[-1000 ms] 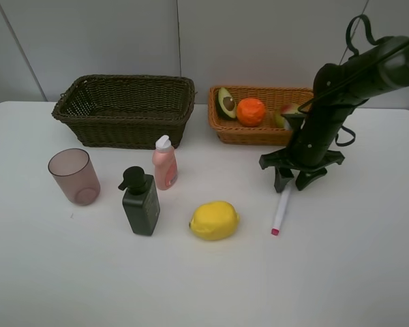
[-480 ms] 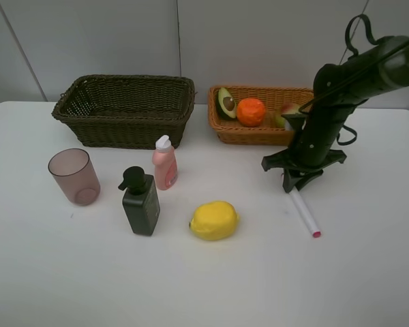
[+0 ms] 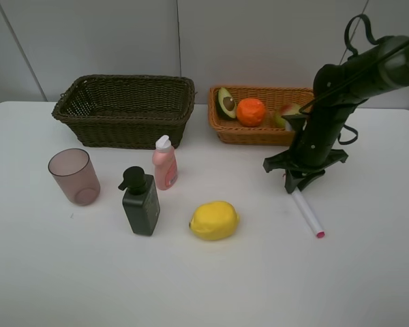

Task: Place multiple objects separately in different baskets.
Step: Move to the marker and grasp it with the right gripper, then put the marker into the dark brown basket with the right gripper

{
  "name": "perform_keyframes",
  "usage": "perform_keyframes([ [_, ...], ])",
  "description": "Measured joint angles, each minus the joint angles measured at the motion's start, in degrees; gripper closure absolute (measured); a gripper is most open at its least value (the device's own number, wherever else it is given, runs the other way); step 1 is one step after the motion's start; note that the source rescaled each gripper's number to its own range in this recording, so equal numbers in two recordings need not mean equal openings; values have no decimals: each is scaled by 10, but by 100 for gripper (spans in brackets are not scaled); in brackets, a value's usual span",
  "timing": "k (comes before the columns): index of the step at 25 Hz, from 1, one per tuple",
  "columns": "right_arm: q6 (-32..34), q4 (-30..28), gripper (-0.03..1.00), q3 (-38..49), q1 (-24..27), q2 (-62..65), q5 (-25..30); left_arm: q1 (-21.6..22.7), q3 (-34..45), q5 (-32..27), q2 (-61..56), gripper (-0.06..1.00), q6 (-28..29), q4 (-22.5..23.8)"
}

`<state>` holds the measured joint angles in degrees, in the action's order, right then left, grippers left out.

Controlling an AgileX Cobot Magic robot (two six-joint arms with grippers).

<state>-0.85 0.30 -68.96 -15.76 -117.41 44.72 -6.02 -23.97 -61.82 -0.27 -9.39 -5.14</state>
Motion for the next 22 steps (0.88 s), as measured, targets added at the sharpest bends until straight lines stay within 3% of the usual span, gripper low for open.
perform_keyframes([
  [17, -26, -3, 97, -5, 0, 60, 45, 0, 0, 0, 0, 6, 0, 0],
  [22, -38, 1, 97, -45, 0, 85, 87, 0, 0, 0, 0, 6, 0, 0],
])
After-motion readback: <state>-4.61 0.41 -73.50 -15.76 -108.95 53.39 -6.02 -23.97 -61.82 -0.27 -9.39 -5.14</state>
